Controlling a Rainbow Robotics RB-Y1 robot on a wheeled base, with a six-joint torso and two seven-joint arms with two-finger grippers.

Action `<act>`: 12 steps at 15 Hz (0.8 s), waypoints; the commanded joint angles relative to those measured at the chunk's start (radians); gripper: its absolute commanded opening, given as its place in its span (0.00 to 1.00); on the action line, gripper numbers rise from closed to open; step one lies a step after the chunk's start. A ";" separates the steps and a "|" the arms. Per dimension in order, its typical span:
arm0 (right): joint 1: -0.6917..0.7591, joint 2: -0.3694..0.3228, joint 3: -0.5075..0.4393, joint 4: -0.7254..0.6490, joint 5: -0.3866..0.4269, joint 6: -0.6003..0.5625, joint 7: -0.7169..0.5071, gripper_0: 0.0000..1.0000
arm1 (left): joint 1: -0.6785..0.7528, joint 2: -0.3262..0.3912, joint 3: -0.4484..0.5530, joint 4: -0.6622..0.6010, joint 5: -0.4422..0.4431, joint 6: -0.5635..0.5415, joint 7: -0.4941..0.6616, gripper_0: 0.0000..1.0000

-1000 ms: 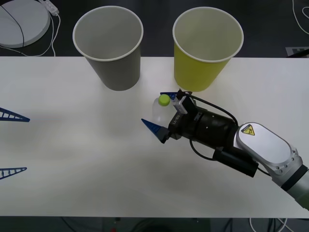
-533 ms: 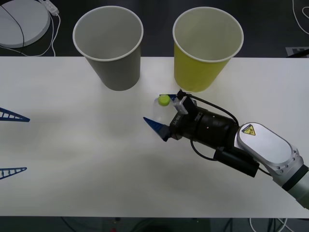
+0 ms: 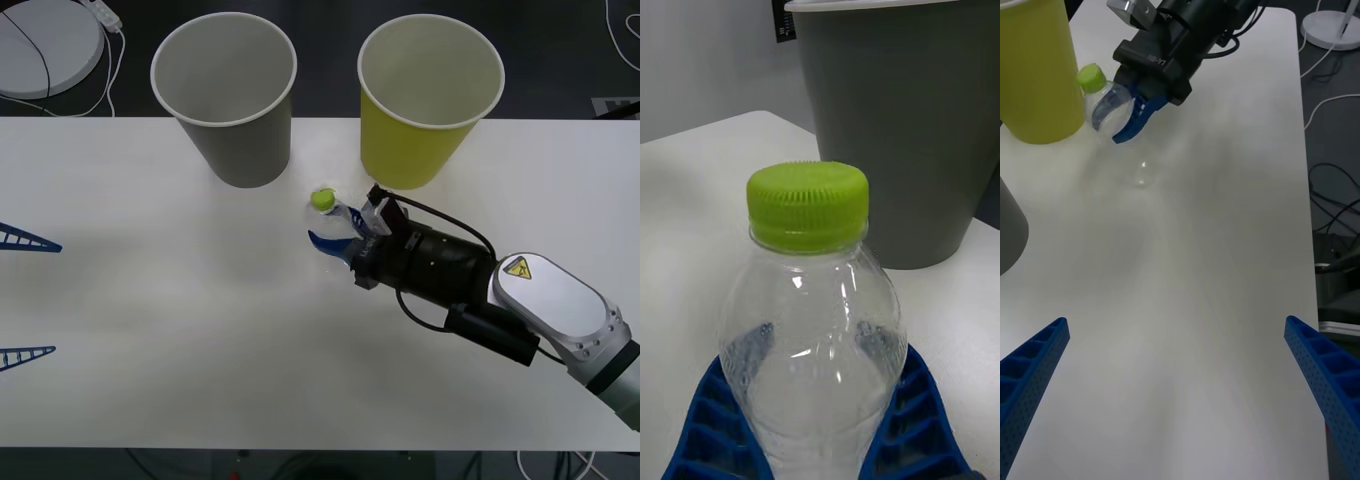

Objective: Put the can into the green bin and the plastic bottle into the gray bin

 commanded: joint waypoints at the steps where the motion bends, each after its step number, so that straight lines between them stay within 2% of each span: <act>1: 0.000 0.000 0.000 0.001 -0.007 -0.001 0.000 0.00 | 0.000 0.000 0.000 0.000 0.000 0.000 0.000 1.00; 7: 0.002 -0.013 0.000 -0.010 -0.047 -0.001 0.004 0.00 | 0.000 0.000 0.000 0.000 0.000 0.000 0.000 1.00; 12: 0.004 -0.075 0.000 -0.076 -0.130 -0.006 0.009 0.00 | 0.000 0.000 0.000 0.000 0.000 0.000 0.000 1.00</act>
